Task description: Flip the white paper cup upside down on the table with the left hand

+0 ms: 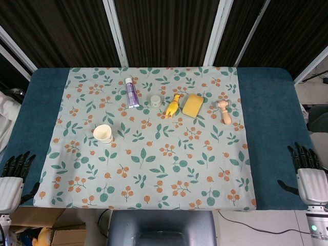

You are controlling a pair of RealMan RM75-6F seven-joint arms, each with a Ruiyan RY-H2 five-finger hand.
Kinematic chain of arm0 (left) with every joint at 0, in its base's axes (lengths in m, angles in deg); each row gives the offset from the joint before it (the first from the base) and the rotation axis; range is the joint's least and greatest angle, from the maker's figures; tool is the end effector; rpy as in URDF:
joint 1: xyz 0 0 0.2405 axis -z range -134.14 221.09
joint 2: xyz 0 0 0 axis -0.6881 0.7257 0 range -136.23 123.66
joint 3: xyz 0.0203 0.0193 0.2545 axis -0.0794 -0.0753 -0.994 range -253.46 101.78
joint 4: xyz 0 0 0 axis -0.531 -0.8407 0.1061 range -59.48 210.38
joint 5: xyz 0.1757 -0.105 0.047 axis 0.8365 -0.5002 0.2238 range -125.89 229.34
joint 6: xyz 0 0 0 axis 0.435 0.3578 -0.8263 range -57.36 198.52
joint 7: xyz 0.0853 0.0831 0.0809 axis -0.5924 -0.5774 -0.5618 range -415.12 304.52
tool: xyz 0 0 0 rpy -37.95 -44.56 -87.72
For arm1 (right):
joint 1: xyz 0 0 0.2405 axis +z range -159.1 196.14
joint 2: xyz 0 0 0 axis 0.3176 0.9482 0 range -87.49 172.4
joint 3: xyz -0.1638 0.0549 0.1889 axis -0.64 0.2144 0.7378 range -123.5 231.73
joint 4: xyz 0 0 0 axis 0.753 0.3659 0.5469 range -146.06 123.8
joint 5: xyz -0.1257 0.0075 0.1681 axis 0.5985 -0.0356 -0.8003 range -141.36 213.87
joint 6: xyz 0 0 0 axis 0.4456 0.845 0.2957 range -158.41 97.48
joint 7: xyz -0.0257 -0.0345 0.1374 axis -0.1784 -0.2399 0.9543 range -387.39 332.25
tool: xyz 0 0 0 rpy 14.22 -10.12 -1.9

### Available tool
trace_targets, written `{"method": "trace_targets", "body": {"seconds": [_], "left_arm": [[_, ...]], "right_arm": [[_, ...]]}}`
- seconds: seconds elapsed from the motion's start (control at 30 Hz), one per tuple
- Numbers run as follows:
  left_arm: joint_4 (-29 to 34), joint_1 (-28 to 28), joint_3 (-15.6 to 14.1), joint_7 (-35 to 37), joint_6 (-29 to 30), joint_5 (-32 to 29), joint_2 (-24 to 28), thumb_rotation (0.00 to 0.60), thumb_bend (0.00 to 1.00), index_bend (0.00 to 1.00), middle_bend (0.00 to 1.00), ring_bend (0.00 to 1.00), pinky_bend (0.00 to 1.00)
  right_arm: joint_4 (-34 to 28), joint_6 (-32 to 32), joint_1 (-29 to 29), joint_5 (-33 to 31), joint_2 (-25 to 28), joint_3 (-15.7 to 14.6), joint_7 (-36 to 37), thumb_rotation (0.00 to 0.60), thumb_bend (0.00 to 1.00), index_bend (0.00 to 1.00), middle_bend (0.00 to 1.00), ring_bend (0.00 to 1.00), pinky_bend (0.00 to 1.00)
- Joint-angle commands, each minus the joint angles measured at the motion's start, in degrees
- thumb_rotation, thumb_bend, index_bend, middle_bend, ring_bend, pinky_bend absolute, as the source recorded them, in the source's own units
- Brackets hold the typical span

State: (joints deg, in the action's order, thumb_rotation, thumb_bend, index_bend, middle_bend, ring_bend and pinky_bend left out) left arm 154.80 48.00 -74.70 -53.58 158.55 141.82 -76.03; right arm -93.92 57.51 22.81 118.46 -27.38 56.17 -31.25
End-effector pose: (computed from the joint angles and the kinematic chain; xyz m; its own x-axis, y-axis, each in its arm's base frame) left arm -0.3367 0.1752 0.1472 0.4872 -0.0226 0.8730 0.8706 -0.0666 -0.4875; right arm -0.3425 -0.1761 0.1516 0.5103 0.0298 0.8595 -0.8585 0.0756 0.5071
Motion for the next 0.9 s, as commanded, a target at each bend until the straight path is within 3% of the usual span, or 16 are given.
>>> {"method": "trace_targets", "body": {"seconds": [0.03, 0.33, 0.57, 0.73, 0.9], "left_arm": [[-0.09, -0.07, -0.06, 0.07, 0.10, -0.01, -0.11, 0.600, 0.34, 0.00, 0.00, 0.00, 0.00], [1.40, 0.50, -0.03, -1.46, 0.11, 0.74, 0.44, 0.600, 0.34, 0.00, 0.00, 0.00, 0.00], [9.16, 6.05, 1.89, -7.20, -3.38, 4.51, 4.26, 0.600, 0.36, 0.00, 0.00, 0.00, 0.00], [18.57, 14.43, 5.09, -12.40, -14.04, 3.83, 7.29, 0.600, 0.36, 0.00, 0.00, 0.00, 0.00], [22.23, 23.12, 9.46, -19.48, -25.75, -2.93, 4.95, 0.600, 0.34, 0.00, 0.00, 0.00, 0.00]], "right_arm": [[-0.07, -0.35, 0.06, -0.19, 0.11, 0.36, -0.04, 0.600, 0.00, 0.00, 0.00, 0.00, 0.00], [0.67, -1.37, 0.07, 0.08, -0.16, 0.92, 0.85, 0.600, 0.00, 0.00, 0.00, 0.00, 0.00], [0.54, -1.72, 0.11, 0.11, -0.05, 1.51, 0.63, 0.600, 0.00, 0.00, 0.00, 0.00, 0.00], [0.19, -1.78, -0.07, -0.04, 0.47, 1.87, 0.61, 0.600, 0.00, 0.00, 0.00, 0.00, 0.00], [0.63, -2.39, -0.33, -0.81, 0.67, 2.14, 1.24, 0.600, 0.00, 0.00, 0.00, 0.00, 0.00]]}}
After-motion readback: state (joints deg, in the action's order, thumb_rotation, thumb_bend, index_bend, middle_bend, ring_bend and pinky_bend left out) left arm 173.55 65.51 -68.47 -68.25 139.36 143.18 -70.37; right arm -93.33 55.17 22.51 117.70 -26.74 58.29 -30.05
